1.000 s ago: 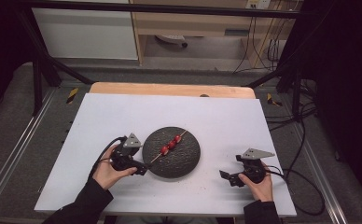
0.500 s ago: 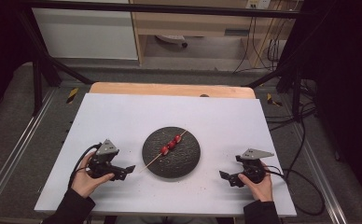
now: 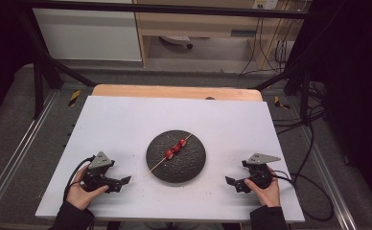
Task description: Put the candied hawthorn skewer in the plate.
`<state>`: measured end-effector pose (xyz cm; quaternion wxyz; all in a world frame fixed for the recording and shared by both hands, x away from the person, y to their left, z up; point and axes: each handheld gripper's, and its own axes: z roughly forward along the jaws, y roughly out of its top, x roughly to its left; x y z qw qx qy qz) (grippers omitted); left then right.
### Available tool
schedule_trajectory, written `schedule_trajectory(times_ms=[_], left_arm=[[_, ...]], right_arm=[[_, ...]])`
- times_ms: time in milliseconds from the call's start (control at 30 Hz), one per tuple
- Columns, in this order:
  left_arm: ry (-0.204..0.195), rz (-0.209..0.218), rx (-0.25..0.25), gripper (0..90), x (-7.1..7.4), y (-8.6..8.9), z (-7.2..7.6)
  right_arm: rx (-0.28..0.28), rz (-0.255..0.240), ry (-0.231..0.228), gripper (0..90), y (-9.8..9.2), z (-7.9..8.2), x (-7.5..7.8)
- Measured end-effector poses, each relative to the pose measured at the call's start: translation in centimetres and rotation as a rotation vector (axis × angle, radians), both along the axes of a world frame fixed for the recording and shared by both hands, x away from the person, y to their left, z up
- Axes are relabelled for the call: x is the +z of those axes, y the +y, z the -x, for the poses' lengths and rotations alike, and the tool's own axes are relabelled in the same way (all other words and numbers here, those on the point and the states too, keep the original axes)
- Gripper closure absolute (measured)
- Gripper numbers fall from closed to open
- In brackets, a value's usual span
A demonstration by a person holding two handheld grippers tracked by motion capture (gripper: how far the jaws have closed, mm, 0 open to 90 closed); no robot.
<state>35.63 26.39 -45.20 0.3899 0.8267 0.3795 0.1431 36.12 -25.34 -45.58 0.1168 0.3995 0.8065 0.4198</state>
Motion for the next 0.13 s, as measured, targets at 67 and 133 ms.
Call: schedule_trajectory(times_ms=[67,133], left_arm=[[-0.004,0.006,0.002,7.5,-0.05,0.08,0.03],[-0.009,0.006,0.002,7.5,-0.12,0.12,0.03]], right_arm=[[0.0,0.001,0.005,0.5,0.01,0.02,0.01],[0.002,0.002,0.001,0.5,-0.02,0.0,0.01]])
